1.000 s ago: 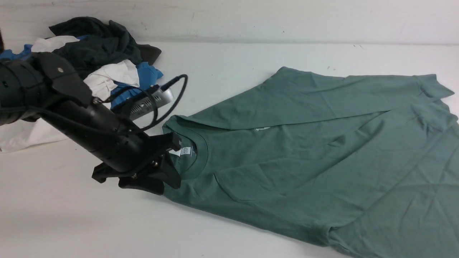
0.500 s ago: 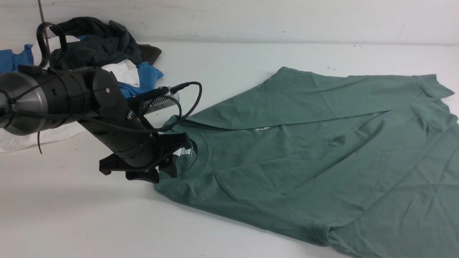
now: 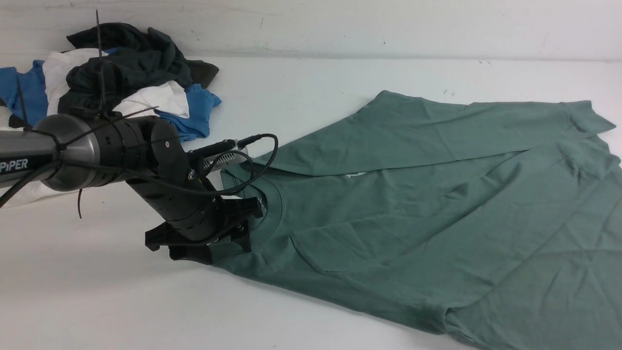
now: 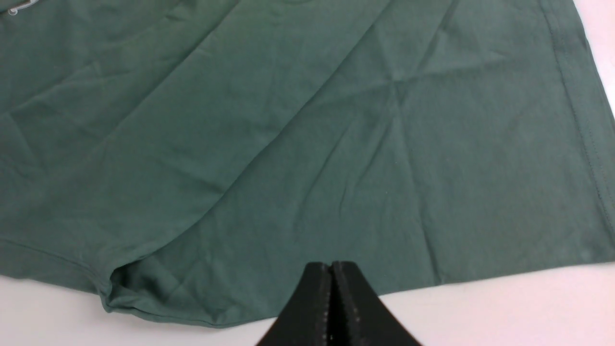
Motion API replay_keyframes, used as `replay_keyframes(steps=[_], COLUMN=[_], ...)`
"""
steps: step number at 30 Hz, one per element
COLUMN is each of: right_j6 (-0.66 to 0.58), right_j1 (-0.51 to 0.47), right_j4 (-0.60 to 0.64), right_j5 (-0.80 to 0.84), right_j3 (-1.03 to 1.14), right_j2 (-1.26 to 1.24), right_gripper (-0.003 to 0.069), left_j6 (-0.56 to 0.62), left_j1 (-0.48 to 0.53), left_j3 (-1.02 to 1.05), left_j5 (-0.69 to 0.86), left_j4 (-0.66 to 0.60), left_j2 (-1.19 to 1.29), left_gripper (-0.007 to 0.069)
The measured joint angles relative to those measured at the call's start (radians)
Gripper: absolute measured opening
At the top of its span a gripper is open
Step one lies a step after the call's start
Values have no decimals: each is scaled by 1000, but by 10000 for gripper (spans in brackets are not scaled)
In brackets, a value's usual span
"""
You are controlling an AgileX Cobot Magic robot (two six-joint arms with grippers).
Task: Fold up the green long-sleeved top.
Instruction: Hold the cuff with your right arm as far away from the cuff
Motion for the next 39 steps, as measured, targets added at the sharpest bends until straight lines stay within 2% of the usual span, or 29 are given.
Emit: replay_keyframes(steps=[4,6,8,13,16,23,24,29,35,39], right_j6=[0,0,-1,-7,-20,-24,-24,-24,-29,-31], right_j1=[0,0,0,0,0,0,0,0,0,0], right_j4=[1,1,1,3,3,1,1,8,43,71], right_j5=[-7,-7,-8,-10,-2,16,20,7,-96,-234], right_j3=[0,0,0,0,0,0,0,0,0,-10], right_j2=[0,0,0,0,0,0,0,5,116,239], right_gripper=[-15,-15,-15,-15,-15,-15,-15,-15,-15,1], left_j6=[-1,8,26,76,79,67,36,-52,-89,-92], left_j1=[0,0,0,0,-4,-4,-4,-4,-3,-3], left_j3=[-8,-9,-9,-10,-12,8,36,82,83,83], left_j5=[-1,-1,3,62,134,376,430,469,460,455], left_j4=[-17,-20,-20,19,89,325,397,537,595,598], left_j2=[8,10,12,15,1,-111,-149,-170,-171,-171], left_gripper=[484,455,391,76,15,6,6,6,25,84])
